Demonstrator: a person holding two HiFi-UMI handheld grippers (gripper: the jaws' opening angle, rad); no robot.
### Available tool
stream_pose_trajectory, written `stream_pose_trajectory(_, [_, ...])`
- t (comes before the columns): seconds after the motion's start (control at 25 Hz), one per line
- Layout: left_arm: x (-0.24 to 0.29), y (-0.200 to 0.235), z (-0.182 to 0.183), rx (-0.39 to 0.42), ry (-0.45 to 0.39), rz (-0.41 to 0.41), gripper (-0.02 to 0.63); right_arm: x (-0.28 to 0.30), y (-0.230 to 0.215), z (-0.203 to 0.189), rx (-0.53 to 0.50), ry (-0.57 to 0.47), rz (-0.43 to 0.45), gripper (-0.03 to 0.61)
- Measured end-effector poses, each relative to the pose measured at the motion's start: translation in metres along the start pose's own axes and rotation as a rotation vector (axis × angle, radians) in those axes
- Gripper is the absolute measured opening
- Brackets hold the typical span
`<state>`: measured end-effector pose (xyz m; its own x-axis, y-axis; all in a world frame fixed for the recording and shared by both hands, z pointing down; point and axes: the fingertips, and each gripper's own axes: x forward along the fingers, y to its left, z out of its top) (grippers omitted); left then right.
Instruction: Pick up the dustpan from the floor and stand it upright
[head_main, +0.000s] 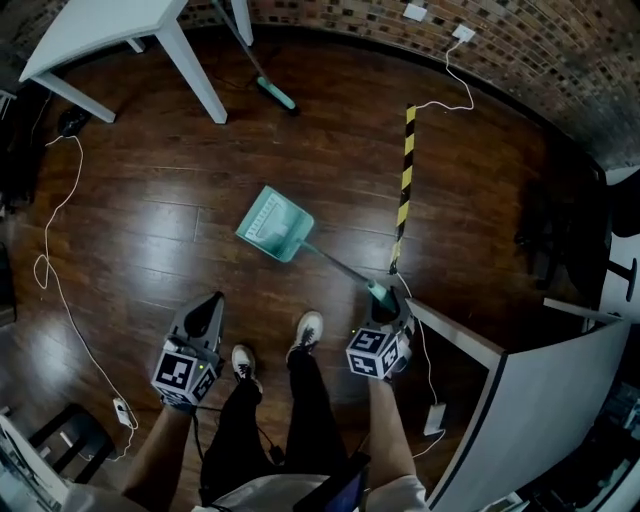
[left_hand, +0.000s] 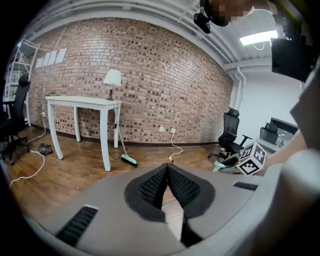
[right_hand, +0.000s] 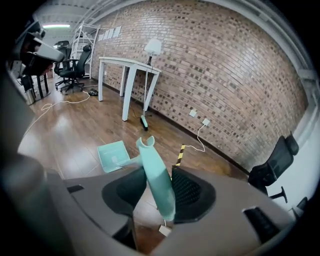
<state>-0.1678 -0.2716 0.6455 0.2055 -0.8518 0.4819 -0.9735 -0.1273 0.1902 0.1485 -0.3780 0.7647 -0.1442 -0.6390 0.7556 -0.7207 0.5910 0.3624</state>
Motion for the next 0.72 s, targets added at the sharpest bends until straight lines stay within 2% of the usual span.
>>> stream_pose_trajectory(0.2, [-0.014,0.006,0.018,0.001,-0.027,0.011,-0.008,-0.001,0.014,0.031,-0.089,-0.009,0.038,0.155])
stream_pose_trajectory(0.32, [-0.020,0.008,0.028,0.024,-0.001,0.001,-0.008,-0.007,0.023,0.057,-0.106,-0.040,0.065,0.166])
stream_pose_trajectory(0.4, [-0.024,0.004,0.037,0.034,0.023,-0.009,-0.008,-0.014,0.027,0.071,-0.104,-0.056,0.093,0.183])
stream_pose_trajectory(0.56, [-0.026,0.003,0.057,0.056,0.010,-0.021,-0.008,-0.028,0.032,0.091,-0.073,-0.073,0.137,0.183])
stream_pose_trajectory(0.72, [-0.030,0.002,0.073,0.070,-0.025,-0.038,-0.008,-0.048,0.031,0.104,-0.016,-0.096,0.123,0.183])
